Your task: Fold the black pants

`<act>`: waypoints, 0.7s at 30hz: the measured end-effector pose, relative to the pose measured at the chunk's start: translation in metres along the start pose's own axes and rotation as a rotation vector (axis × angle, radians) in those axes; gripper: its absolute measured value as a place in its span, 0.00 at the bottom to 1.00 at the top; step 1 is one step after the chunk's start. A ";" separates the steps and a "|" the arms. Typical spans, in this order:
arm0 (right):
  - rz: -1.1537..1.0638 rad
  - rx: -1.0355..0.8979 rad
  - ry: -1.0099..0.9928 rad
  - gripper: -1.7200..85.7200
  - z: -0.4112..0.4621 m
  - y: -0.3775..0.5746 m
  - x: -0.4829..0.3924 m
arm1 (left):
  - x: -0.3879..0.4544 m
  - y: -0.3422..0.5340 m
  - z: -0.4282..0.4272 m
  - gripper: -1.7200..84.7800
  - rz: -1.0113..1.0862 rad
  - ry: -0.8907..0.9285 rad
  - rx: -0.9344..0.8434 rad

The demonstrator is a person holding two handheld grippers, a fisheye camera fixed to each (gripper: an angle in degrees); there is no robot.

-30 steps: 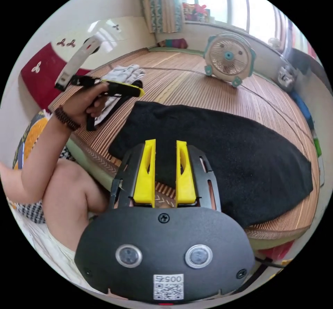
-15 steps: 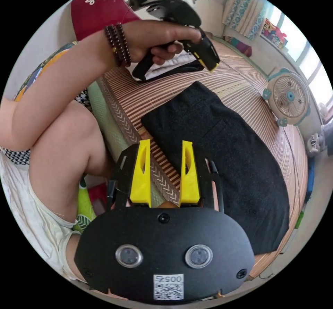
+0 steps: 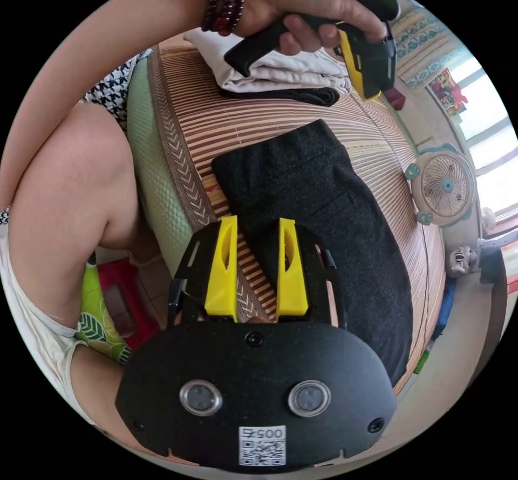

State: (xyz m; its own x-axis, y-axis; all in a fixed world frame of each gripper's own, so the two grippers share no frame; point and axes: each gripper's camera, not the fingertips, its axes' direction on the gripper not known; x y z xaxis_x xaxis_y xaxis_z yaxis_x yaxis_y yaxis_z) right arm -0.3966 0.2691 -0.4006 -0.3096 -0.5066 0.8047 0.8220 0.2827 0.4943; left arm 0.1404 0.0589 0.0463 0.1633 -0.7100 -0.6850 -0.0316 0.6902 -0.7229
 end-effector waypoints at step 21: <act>-0.127 -0.038 0.193 0.10 0.010 -0.006 -0.048 | -0.036 -0.004 -0.031 0.01 -0.073 0.005 0.024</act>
State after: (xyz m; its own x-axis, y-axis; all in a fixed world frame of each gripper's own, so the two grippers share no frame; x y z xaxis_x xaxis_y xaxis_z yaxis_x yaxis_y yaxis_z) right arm -0.3916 0.2998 -0.4396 -0.3176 -0.6836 0.6571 0.8010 0.1775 0.5718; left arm 0.1046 0.0775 0.0707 0.1592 -0.7591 -0.6313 0.0041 0.6399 -0.7684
